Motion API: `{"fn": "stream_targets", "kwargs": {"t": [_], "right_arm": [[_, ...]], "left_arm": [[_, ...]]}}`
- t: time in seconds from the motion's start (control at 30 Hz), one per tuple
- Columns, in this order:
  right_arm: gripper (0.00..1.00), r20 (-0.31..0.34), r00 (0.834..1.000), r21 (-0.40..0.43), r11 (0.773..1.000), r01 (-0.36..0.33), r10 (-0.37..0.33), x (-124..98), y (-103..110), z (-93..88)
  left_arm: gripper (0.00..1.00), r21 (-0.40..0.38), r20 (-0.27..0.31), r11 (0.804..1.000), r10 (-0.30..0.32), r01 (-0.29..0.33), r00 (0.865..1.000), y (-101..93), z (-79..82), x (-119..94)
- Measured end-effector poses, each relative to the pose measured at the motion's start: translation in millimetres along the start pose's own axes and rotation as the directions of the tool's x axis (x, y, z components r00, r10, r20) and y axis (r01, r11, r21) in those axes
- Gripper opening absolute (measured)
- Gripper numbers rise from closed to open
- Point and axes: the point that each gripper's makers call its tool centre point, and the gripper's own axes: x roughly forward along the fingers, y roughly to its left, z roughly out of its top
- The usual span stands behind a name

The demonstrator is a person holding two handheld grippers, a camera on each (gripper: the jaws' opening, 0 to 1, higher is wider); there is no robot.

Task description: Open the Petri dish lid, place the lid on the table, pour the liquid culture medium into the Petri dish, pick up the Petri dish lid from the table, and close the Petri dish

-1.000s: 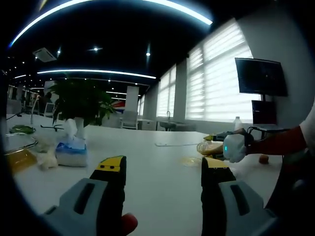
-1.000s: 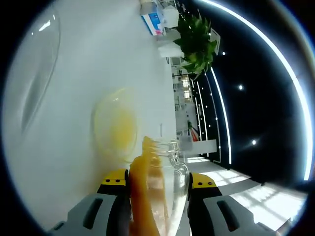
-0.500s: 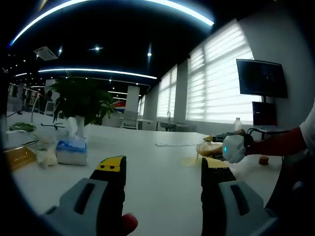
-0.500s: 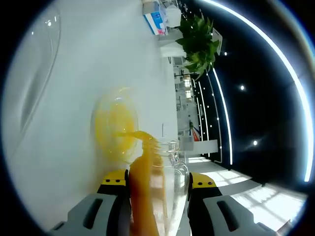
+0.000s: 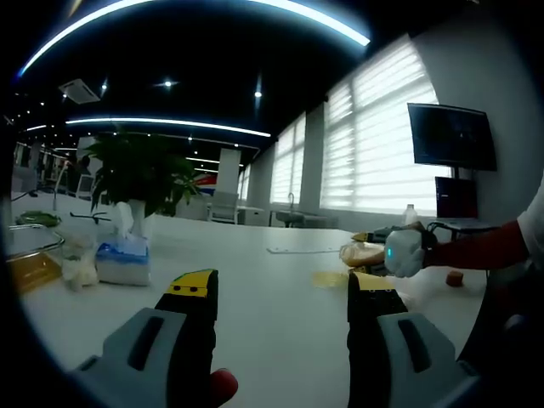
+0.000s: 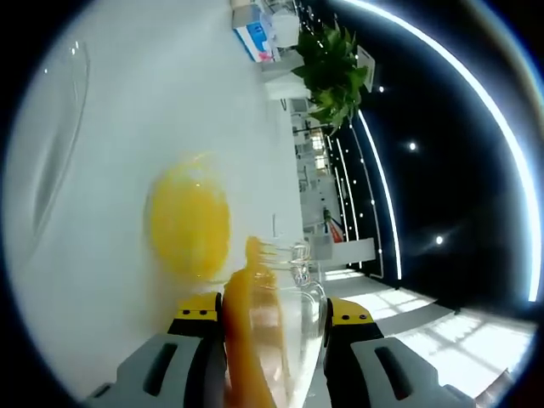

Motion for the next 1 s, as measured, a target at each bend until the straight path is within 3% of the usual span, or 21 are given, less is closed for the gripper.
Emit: {"fn": "stream_targets", "kwargs": {"t": [0.33,0.73,1.0], "right_arm": [[0.4,0.018,0.999,0.155,0.987,0.037,-0.04,-5,-27,1.7],[0.4,0.007,0.998,0.24,0.969,0.059,-0.062,-9,-39,-6.2],[0.4,-0.011,0.997,0.385,0.92,0.076,-0.077,-12,-59,-10.3]], "left_arm": [[0.53,0.002,0.006,1.0,-0.003,0.003,1.0,-2.5,3.9,0],[0.53,0.006,0.008,1.0,-0.013,0.013,1.0,-6.8,6.4,2],[0.53,0.007,0.011,1.0,-0.016,0.015,1.0,-7.0,7.6,4]]}}
